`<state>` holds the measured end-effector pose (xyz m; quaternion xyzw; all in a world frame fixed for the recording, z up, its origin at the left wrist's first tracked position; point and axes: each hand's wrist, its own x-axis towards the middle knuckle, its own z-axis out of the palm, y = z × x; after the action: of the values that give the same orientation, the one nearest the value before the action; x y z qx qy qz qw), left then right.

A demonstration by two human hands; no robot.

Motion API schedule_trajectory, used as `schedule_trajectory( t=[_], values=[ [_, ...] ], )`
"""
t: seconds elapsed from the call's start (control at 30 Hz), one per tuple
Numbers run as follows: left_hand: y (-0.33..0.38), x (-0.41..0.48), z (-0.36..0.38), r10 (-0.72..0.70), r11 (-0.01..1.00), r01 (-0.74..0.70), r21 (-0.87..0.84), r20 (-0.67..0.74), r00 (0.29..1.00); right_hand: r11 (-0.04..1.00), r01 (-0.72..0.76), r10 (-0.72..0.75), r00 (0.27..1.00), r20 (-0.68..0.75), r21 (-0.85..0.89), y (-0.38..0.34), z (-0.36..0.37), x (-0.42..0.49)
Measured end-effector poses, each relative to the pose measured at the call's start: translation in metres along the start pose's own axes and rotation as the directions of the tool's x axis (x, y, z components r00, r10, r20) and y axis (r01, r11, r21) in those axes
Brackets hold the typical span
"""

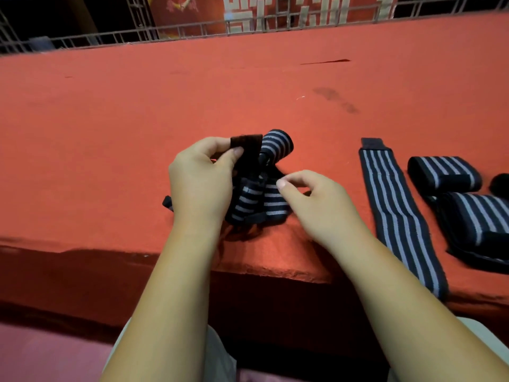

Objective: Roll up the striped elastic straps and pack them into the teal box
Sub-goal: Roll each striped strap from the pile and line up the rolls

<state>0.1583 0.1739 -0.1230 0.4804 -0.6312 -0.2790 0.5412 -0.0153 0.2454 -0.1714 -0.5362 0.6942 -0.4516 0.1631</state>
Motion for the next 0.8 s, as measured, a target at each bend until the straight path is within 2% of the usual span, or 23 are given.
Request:
schedule_trajectory(
  t=[0.1, 0.27, 0.37, 0.47, 0.57, 0.67, 0.73, 0.8],
  values=[
    [0.009, -0.002, -0.003, -0.050, 0.995, 0.055, -0.086, 0.060, 0.997, 0.985, -0.061, 0.064, 0.998, -0.012, 0.162, -0.017, -0.001, 0.008],
    [0.018, -0.003, -0.005, -0.089, 0.981, 0.106, -0.161, 0.109, 0.990, 0.958, -0.142, 0.136, 0.990, 0.043, 0.251, -0.041, 0.005, 0.019],
    [0.024, -0.001, -0.009, -0.117, 0.978, 0.138, -0.155, 0.138, 0.984, 0.972, -0.147, 0.145, 0.989, 0.023, 0.183, -0.046, 0.009, 0.029],
    [0.031, 0.014, -0.023, -0.162, 0.956, 0.172, -0.237, 0.064, 0.985, 0.981, -0.185, 0.186, 0.983, -0.011, 0.054, -0.043, 0.014, 0.034],
    [0.045, 0.035, -0.040, -0.153, 0.947, 0.139, -0.290, -0.026, 0.988, 0.970, -0.243, 0.243, 0.969, -0.046, 0.019, -0.037, 0.016, 0.033],
    [0.063, 0.049, -0.050, -0.107, 0.950, 0.097, -0.298, -0.020, 0.994, 0.960, -0.278, 0.279, 0.955, -0.095, 0.023, -0.049, 0.008, 0.032],
    [0.076, 0.056, -0.054, -0.065, 0.951, 0.056, -0.303, -0.021, 0.998, 0.973, -0.229, 0.225, 0.959, -0.173, -0.003, -0.063, -0.002, 0.035],
    [0.089, 0.062, -0.057, -0.022, 0.952, 0.016, -0.305, -0.018, 1.000, 0.993, -0.121, 0.118, 0.978, -0.173, -0.007, -0.082, -0.016, 0.038]
  ],
)
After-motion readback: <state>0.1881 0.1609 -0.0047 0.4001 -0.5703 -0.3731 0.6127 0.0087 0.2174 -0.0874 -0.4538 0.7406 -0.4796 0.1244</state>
